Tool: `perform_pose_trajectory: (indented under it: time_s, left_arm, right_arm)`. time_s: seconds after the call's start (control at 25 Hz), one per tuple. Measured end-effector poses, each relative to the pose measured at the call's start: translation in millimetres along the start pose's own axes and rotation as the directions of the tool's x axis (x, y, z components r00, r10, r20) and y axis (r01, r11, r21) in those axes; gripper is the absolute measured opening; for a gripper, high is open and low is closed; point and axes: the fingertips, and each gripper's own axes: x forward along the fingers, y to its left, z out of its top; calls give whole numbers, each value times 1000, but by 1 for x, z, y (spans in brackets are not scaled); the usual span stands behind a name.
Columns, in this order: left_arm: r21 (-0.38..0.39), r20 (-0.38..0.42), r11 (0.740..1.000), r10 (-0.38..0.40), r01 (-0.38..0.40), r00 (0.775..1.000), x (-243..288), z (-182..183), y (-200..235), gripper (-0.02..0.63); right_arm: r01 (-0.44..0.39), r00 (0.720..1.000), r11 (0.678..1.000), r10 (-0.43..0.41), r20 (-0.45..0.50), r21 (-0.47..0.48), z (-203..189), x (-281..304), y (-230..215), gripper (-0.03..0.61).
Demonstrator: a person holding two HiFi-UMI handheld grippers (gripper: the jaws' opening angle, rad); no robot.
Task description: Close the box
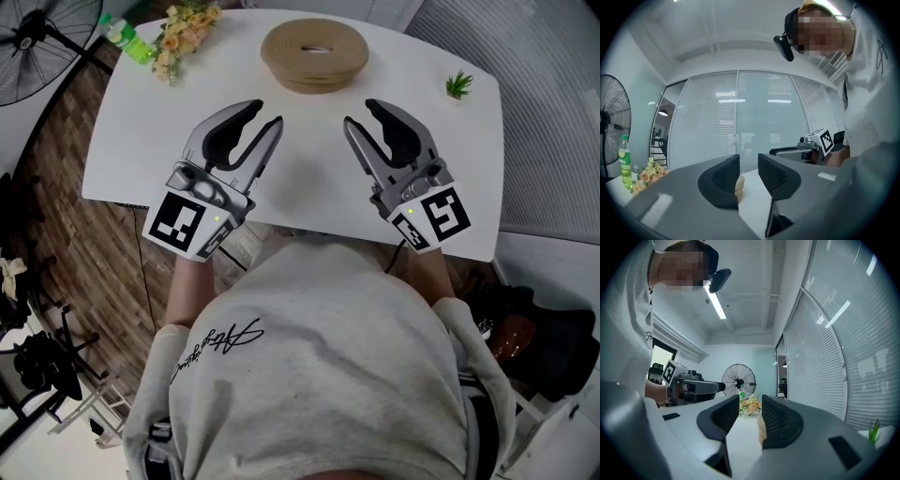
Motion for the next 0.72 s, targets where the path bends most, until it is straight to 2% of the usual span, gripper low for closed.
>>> perform_pose_trajectory:
  time_s: [0.24, 0.72]
  left_arm:
    - [-5, 10, 999, -32, 32, 999, 1, 2, -3, 89]
    - [-2, 5, 1000, -7, 7, 1000, 2, 2, -2, 51]
  right_arm:
    - [6, 1000, 1000, -6, 7, 2, 2, 1, -2, 136]
    - [0, 1000, 1000, 1, 20, -10, 5, -4, 0, 110]
